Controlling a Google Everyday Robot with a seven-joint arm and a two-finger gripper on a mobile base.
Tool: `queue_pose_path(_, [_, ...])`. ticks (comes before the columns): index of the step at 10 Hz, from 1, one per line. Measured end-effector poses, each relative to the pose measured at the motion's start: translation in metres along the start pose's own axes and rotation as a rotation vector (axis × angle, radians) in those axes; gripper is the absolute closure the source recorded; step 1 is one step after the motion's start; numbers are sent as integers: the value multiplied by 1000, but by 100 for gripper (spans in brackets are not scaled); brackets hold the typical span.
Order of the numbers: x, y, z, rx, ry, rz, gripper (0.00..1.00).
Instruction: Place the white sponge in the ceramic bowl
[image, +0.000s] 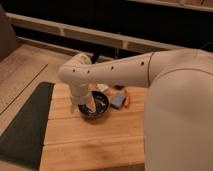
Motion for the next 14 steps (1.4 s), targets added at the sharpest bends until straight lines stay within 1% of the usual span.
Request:
queue_pose_path(10, [-1,-2,0,2,-4,1,35])
queue_pose_path(11, [-9,-10,-4,1,-30,14,35])
queue_pose_path(12, [-23,-28,-13,6,-79,38,35])
queue_pose_path(13, [-45,-58,-38,-2,-179,72,35])
queue_pose_path(14, [-57,-84,-61,-14,-267,97,35])
